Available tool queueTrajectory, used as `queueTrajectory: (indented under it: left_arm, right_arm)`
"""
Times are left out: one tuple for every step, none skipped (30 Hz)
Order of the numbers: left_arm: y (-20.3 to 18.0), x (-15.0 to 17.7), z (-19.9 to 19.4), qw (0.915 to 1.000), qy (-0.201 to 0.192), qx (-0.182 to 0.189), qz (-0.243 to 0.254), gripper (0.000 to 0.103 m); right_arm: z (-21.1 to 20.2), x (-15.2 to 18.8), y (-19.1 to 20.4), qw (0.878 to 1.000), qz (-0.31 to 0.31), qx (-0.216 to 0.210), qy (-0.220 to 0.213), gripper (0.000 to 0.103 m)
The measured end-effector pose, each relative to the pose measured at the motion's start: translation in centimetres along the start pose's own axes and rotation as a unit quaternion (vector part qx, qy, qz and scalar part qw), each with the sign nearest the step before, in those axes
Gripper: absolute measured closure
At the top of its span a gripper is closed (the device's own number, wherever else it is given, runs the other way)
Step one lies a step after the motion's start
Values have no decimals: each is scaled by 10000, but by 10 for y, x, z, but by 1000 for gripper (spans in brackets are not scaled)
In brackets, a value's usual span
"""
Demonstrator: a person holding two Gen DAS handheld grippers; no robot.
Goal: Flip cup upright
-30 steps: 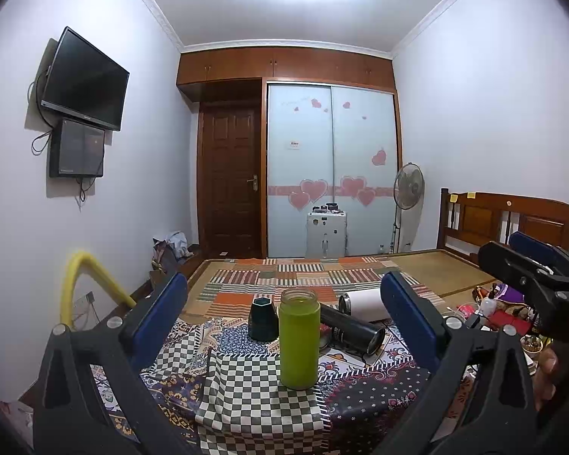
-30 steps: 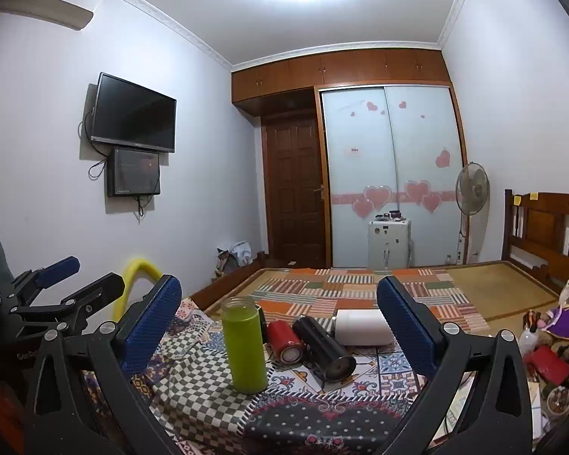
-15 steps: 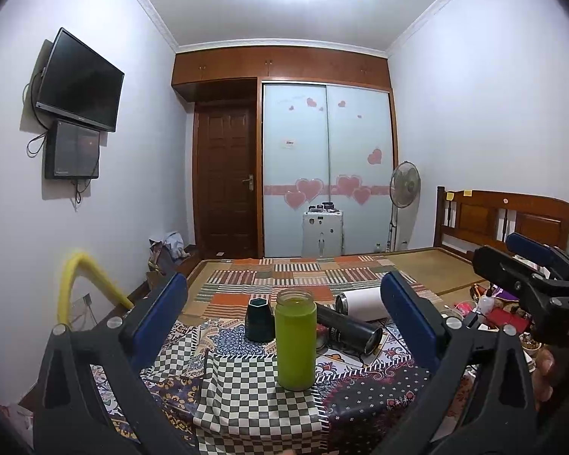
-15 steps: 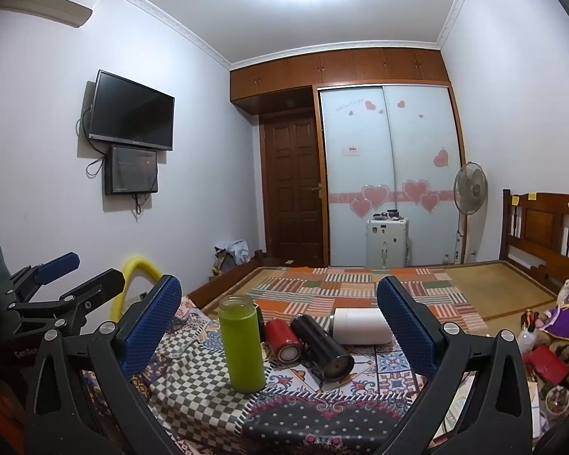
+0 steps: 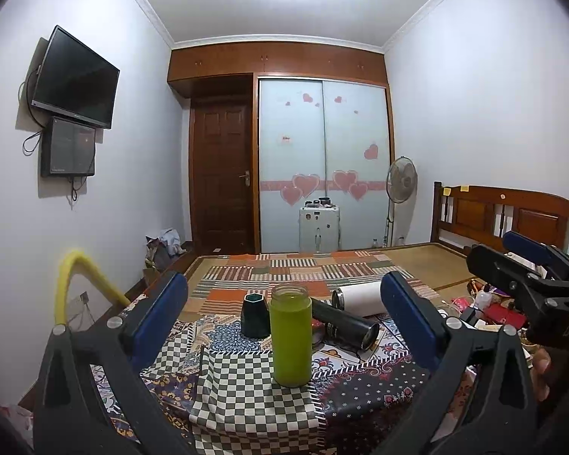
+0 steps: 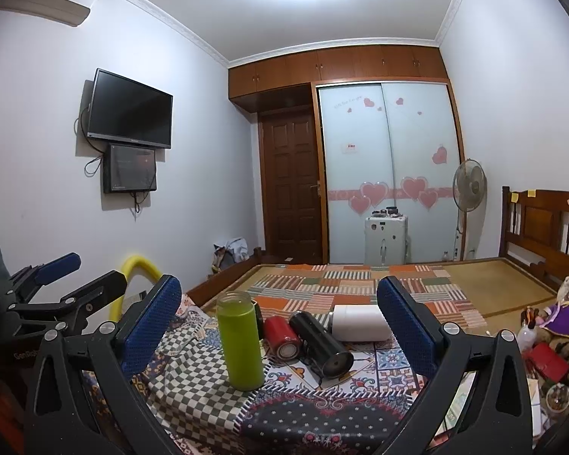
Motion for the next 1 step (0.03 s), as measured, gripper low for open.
queueTrajectory:
  left_arm:
    - [-1,0,0,10000,-3,7,11,0]
  right_arm:
    - [0,0,0,10000,2,-1,1,0]
Point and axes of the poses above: each gripper's, at about its wrist camera, not at the fingertips, and z roughly the way its jaws point, y to its left, x to its underside, the point moved 7 cm from there along z, roughly the way its jaws point, and after that the axes turned 1 degree about -x, right-handed, at the moved point
